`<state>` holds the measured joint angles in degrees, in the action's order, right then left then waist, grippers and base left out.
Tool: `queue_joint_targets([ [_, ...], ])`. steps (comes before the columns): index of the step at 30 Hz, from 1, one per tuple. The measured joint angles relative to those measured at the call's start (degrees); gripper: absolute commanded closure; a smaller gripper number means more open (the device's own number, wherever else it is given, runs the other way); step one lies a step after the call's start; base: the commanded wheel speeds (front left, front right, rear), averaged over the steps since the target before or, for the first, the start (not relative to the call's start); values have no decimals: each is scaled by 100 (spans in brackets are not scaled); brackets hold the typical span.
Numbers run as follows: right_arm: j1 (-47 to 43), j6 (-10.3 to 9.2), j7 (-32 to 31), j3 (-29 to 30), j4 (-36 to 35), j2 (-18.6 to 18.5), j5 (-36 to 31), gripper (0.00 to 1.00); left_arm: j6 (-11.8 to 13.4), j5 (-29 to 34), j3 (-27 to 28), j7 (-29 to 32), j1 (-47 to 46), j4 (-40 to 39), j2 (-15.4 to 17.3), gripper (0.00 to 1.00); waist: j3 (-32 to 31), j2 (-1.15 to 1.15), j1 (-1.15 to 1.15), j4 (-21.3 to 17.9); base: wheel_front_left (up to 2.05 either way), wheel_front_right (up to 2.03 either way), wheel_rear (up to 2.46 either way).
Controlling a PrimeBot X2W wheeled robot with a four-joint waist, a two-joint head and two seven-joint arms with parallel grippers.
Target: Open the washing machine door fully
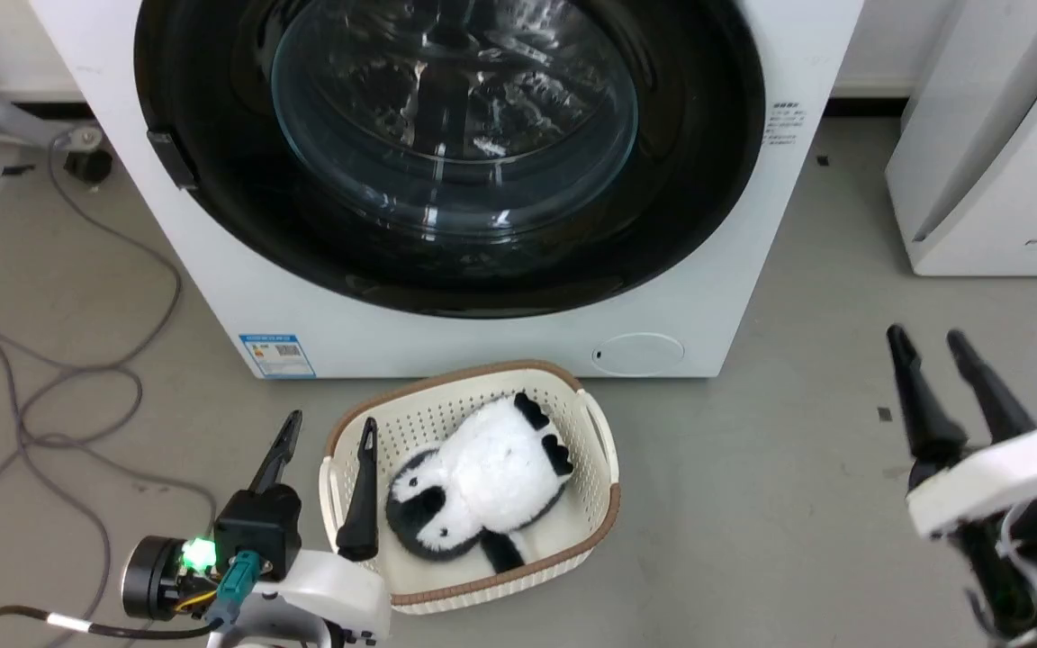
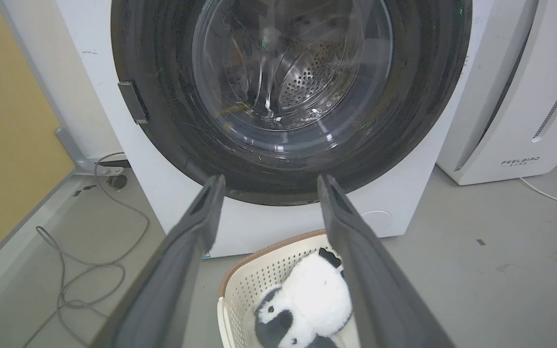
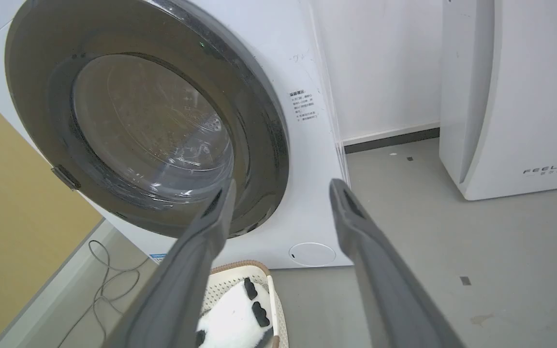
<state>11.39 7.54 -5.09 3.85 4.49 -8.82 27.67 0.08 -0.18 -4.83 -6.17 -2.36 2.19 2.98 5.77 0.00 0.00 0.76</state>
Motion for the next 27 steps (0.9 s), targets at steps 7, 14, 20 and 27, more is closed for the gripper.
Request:
queue_joint_targets([
  [7, 567, 0, -349, 190, 300, -70, 397, 36, 27, 0, -49, -89, -97, 8, 12, 0, 209, 0, 0, 61, 0, 0, 0],
  [14, 1195, 0, -761, 456, 676, -93, 829, 100, 33, -1, -170, -158, -220, 8, 14, 0, 420, 0, 0, 151, 0, 0, 0],
  [20, 1902, -1, -1094, 717, 1120, -136, 1031, 100, 52, -1, -223, -248, -283, 12, 16, 0, 631, 0, 0, 231, 0, 0, 0],
  [27, 2880, -1, -1594, 1043, 1758, -181, 1232, 100, 77, -51, -327, -319, -437, 43, 14, 0, 883, 0, 1, 363, 0, 0, 0],
])
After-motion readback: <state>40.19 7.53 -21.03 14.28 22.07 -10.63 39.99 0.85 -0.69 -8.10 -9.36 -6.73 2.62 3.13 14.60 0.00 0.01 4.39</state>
